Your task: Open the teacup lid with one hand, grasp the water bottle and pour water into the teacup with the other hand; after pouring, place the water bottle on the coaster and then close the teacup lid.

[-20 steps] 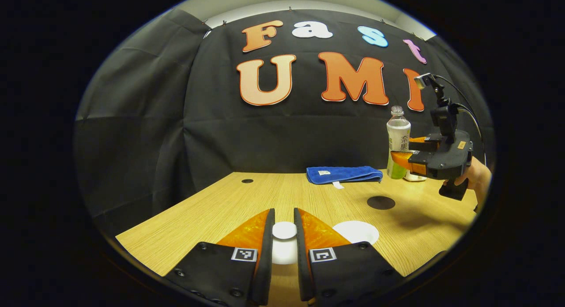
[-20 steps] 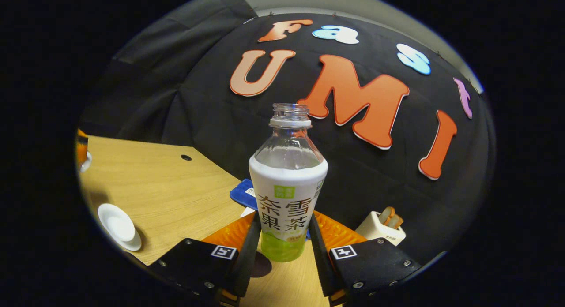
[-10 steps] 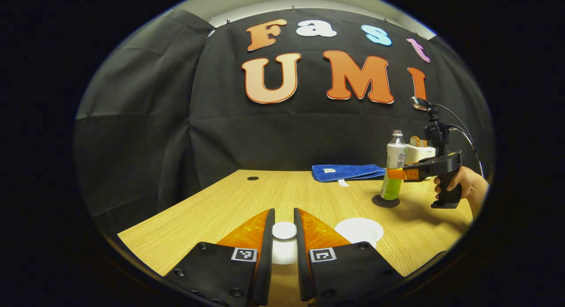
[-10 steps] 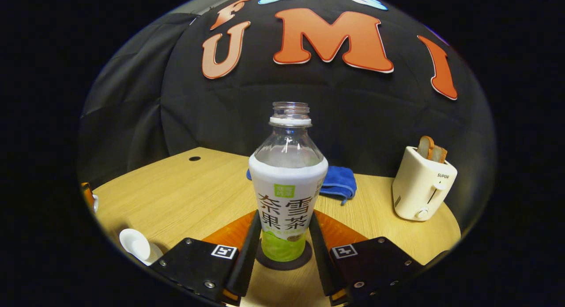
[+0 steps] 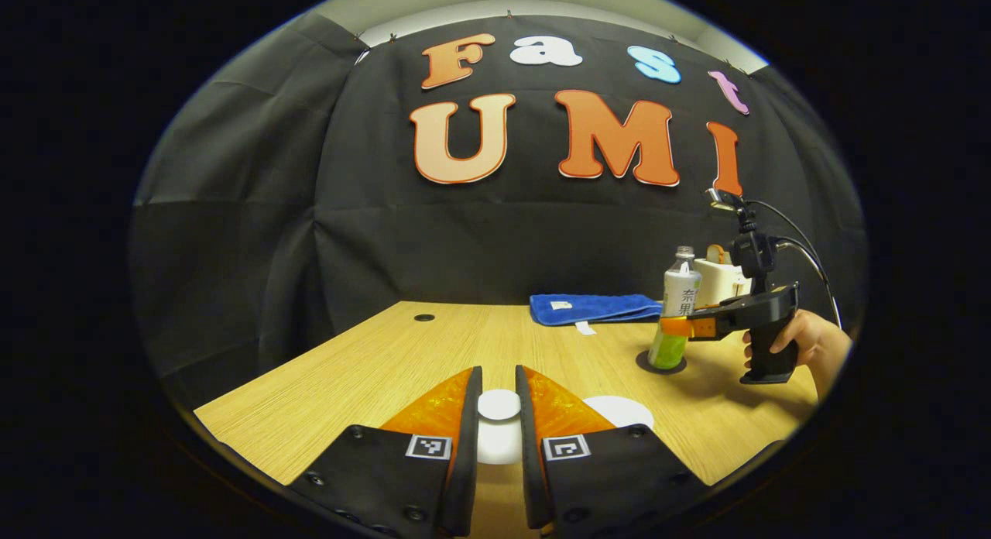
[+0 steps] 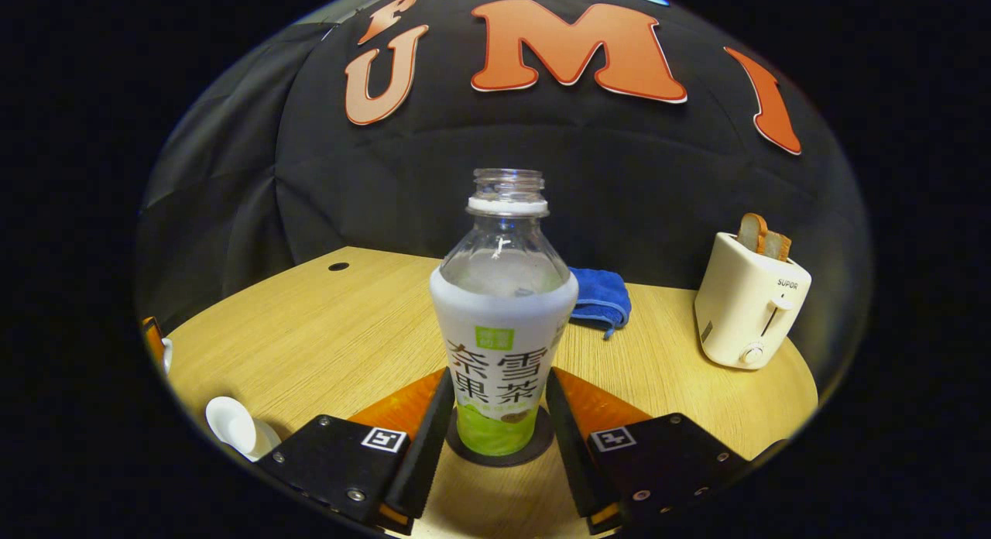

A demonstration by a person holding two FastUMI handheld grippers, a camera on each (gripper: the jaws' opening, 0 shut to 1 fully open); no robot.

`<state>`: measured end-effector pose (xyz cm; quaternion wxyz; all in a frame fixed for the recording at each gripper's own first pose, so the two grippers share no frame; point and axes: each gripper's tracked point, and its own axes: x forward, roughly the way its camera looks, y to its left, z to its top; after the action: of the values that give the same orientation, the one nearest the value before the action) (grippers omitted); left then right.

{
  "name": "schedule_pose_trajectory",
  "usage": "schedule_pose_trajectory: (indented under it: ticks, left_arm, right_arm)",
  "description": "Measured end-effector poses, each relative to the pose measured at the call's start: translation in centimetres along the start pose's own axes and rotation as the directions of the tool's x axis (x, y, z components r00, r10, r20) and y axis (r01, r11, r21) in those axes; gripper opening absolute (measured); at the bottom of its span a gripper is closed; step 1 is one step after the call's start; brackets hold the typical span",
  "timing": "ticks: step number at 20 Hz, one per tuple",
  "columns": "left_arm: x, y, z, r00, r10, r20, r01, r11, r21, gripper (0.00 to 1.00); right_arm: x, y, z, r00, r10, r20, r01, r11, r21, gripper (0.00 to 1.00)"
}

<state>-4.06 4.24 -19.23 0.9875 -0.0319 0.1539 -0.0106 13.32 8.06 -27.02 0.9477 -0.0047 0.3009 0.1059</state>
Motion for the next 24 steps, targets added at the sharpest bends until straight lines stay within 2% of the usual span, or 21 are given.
schedule_pose_trajectory:
  ticks: [1, 3, 7, 13, 18, 21, 24]
  left_arm:
    - [0.4, -0.7, 0.4, 1.0, -0.015, 0.009, 0.015, 1.0, -0.004, 0.27]
    - [0.9, -2.3, 1.1, 0.998, -0.048, 0.028, 0.049, 0.999, -0.019, 0.29]
    - [2.4, -5.2, 1.0, 0.993, -0.112, 0.023, 0.113, 0.992, -0.051, 0.29]
    - [4.0, -8.5, -2.6, 0.981, -0.184, -0.062, 0.18, 0.982, -0.06, 0.29]
    - [4.2, -9.5, -6.3, 0.97, -0.193, -0.145, 0.19, 0.981, -0.031, 0.29]
    - [4.0, -9.7, -6.3, 0.971, -0.189, -0.147, 0.19, 0.982, -0.007, 0.29]
    - [3.8, -9.5, -5.3, 0.976, -0.176, -0.126, 0.178, 0.984, 0.003, 0.39]
  right_arm:
    - [-0.3, -0.1, 0.5, 1.0, 0.002, 0.009, -0.002, 1.0, 0.008, 0.77]
    - [-1.3, -0.1, 1.0, 0.999, 0.014, 0.029, -0.014, 1.0, 0.018, 0.86]
    - [-4.0, 0.2, 2.2, 0.995, 0.062, 0.077, -0.063, 0.998, 0.018, 0.98]
    - [-7.5, -1.5, 3.3, 0.988, 0.04, 0.147, -0.049, 0.997, 0.056, 0.97]
    - [-9.6, -2.9, 2.9, 0.985, 0.016, 0.171, -0.028, 0.997, 0.068, 0.97]
    - [-10.3, -3.1, 2.4, 0.985, 0.018, 0.17, -0.031, 0.997, 0.076, 0.97]
    - [-11.0, -3.1, 2.5, 0.984, 0.016, 0.179, -0.03, 0.997, 0.073, 0.97]
